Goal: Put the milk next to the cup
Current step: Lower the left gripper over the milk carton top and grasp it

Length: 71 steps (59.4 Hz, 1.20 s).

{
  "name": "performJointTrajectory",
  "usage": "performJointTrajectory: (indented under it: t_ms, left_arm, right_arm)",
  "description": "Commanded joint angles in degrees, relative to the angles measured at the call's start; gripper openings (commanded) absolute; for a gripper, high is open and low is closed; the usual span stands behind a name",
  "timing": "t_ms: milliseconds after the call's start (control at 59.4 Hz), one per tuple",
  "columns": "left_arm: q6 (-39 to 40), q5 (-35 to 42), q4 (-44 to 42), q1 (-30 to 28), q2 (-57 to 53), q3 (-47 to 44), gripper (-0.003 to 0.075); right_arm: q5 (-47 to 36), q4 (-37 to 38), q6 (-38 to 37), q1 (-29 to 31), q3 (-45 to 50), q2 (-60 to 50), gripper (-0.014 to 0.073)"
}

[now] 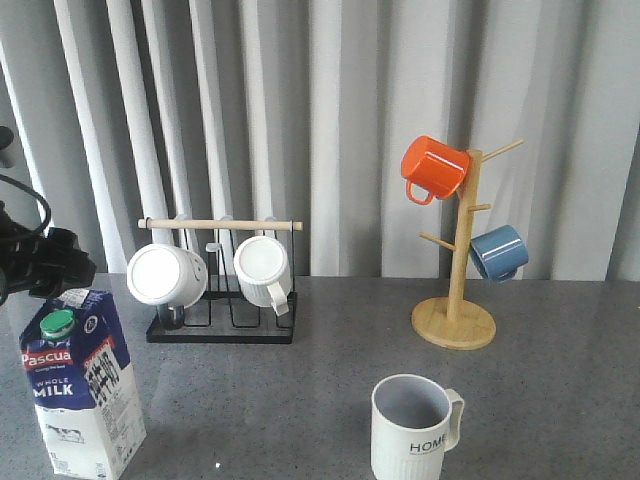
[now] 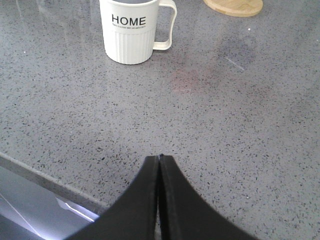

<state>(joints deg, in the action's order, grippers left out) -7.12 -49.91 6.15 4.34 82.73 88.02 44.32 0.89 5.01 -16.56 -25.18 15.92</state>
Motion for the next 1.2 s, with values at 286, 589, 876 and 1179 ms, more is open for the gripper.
performJointTrajectory:
  t_ms: [286,589,876,1179]
  left_arm:
    - [1.38,0.03,-0.49,0.23,-0.29,2.03,0.0575]
    - [2.02,-0.02,-1.43,0.23,1.22,2.03,0.0575]
    - [2.46,-0.42,-2.94,0.23,3.26,2.03,0.0575]
    - [2.41,-1.05,-2.9,0.23,6.19,1.98,0.0573]
  right_arm:
    - [-3.4,0.26,0.0,0.2,-1.52,0.45,-0.0011]
    - [-2.44,0.26,-0.04,0.2,-1.52,0.45,-0.0011]
    - [-2.44,0.26,-0.04,0.2,-1.52,0.45,-0.0011]
    - [-2.23,0.32,-0.04,0.2,-1.52,0.45,-0.0011]
